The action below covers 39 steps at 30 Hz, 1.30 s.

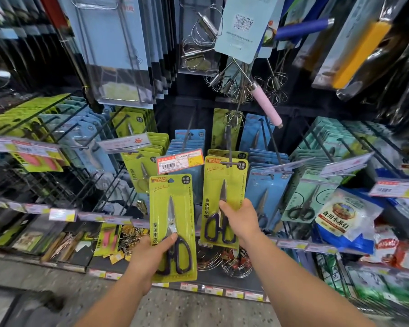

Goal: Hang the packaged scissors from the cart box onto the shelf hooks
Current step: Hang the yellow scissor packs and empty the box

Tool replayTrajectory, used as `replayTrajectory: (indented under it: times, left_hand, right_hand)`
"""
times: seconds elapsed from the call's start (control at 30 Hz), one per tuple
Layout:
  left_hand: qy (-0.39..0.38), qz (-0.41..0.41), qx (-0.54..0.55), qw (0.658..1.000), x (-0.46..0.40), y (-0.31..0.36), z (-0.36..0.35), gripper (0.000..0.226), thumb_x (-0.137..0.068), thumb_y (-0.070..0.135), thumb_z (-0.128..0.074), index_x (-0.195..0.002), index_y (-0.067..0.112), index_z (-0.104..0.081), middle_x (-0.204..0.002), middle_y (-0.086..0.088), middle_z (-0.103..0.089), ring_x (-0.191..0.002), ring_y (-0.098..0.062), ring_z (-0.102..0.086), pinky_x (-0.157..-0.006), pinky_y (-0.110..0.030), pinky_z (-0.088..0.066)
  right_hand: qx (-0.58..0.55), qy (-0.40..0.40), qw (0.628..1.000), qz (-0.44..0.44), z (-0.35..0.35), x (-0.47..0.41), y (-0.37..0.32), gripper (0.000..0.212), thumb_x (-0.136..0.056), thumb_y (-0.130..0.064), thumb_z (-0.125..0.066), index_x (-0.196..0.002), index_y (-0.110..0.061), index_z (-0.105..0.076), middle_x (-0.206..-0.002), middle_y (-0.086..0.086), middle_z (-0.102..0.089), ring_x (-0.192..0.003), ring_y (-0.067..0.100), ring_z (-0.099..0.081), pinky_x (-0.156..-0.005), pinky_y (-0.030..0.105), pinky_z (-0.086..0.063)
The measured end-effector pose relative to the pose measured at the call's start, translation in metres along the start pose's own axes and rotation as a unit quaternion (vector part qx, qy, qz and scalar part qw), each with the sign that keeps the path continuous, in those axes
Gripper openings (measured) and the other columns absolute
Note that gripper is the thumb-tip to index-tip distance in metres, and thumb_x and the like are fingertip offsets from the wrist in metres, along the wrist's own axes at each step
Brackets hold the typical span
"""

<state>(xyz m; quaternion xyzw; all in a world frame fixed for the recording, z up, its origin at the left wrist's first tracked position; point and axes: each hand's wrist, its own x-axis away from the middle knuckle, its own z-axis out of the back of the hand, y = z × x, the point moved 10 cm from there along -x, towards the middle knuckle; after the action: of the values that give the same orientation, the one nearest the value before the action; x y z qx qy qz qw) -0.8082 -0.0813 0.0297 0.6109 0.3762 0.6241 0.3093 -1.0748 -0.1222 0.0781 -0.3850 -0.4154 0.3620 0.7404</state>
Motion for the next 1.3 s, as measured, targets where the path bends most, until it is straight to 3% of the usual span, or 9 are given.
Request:
replayTrajectory:
  times: [0.23,0.37,0.43,0.57,0.67,0.73,0.83,1.03,1.3]
  left_hand:
    - [-0.029,0.027,-0.010,0.999,0.004,-0.003,-0.008,0.037,-0.084,0.032,-0.076,-0.111,0.014,-0.058,-0.114,-0.002,-0.060,-0.123,-0.024,-0.045,-0.111,-0.046,-0.030]
    - [-0.030,0.017,-0.052,0.998,0.003,-0.006,-0.013,0.090,-0.054,0.062,-0.084,-0.124,0.013,-0.058,-0.126,-0.006,-0.063,-0.123,-0.029,-0.052,-0.109,-0.051,-0.037]
    - [-0.025,0.021,-0.060,0.998,0.004,-0.007,-0.016,0.089,-0.052,0.062,-0.085,-0.121,0.013,-0.060,-0.119,-0.004,-0.066,-0.117,-0.027,-0.056,-0.105,-0.048,-0.041]
    - [-0.029,0.009,-0.056,0.998,0.009,-0.002,-0.032,0.025,-0.083,0.030,-0.077,-0.098,0.013,-0.066,-0.093,0.000,-0.071,-0.091,-0.016,-0.062,-0.081,-0.034,-0.044]
    - [-0.042,-0.006,-0.075,0.996,0.012,0.000,-0.048,0.020,-0.084,0.026,-0.077,-0.097,0.014,-0.068,-0.091,0.000,-0.074,-0.090,-0.016,-0.067,-0.073,-0.031,-0.048]
    - [-0.053,-0.016,-0.088,0.995,0.014,0.002,-0.058,0.021,-0.085,0.026,-0.076,-0.100,0.016,-0.065,-0.094,0.001,-0.074,-0.092,-0.015,-0.067,-0.076,-0.031,-0.049]
    - [-0.066,-0.034,-0.101,0.992,0.013,0.006,-0.073,0.021,-0.084,0.026,-0.076,-0.101,0.018,-0.067,-0.094,0.003,-0.076,-0.093,-0.014,-0.070,-0.080,-0.031,-0.052]
    - [-0.095,-0.055,-0.095,0.989,0.016,0.020,-0.102,0.016,-0.089,0.014,-0.071,-0.103,0.010,-0.063,-0.092,0.002,-0.072,-0.062,0.010,-0.065,-0.049,-0.004,-0.044]
    - [-0.101,-0.055,-0.096,0.989,0.008,0.028,-0.116,0.025,-0.090,0.025,-0.071,-0.109,0.013,-0.059,-0.097,0.005,-0.071,-0.081,0.004,-0.061,-0.059,-0.011,-0.040]
  right_hand:
    - [0.087,-0.011,0.995,-0.048,0.003,-0.011,0.007,0.071,-0.094,-0.046,-0.058,-0.146,-0.005,-0.032,-0.144,0.013,-0.047,-0.129,0.033,-0.047,-0.106,0.041,-0.041]
    - [0.091,-0.028,0.993,-0.068,0.002,0.000,0.021,0.066,-0.097,-0.040,-0.056,-0.149,-0.007,-0.032,-0.147,0.012,-0.045,-0.132,0.032,-0.046,-0.106,0.038,-0.038]
    - [0.080,-0.068,0.992,-0.073,-0.006,0.010,0.029,0.052,-0.098,-0.038,-0.055,-0.140,-0.009,-0.047,-0.138,0.009,-0.055,-0.124,0.028,-0.053,-0.107,0.040,-0.041]
    - [-0.034,-0.204,0.973,-0.100,-0.035,0.044,0.035,0.043,-0.095,-0.048,-0.056,-0.124,-0.017,-0.061,-0.113,0.007,-0.069,-0.098,0.022,-0.070,-0.091,0.036,-0.056]
    - [-0.024,-0.238,0.969,-0.056,-0.040,0.056,0.029,0.028,-0.096,-0.041,-0.058,-0.104,-0.014,-0.064,-0.099,0.006,-0.072,-0.083,0.012,-0.072,-0.075,0.024,-0.059]
    - [0.022,-0.199,0.980,-0.001,-0.028,0.055,0.022,0.020,-0.096,-0.032,-0.061,-0.093,-0.013,-0.062,-0.087,0.004,-0.070,-0.064,0.005,-0.062,-0.060,0.018,-0.049]
    - [0.055,-0.151,0.986,0.044,-0.011,0.048,0.017,0.025,-0.093,-0.031,-0.064,-0.102,-0.008,-0.063,-0.101,0.014,-0.071,-0.081,0.020,-0.066,-0.075,0.034,-0.053]
    - [0.045,-0.103,0.993,0.049,0.012,0.038,0.015,0.021,-0.092,-0.034,-0.064,-0.104,-0.016,-0.065,-0.105,0.013,-0.072,-0.101,0.035,-0.066,-0.090,0.051,-0.054]
    - [0.027,-0.089,0.994,0.050,0.020,0.025,0.005,0.014,-0.094,-0.031,-0.063,-0.097,-0.017,-0.066,-0.101,0.012,-0.072,-0.098,0.032,-0.067,-0.088,0.047,-0.056]
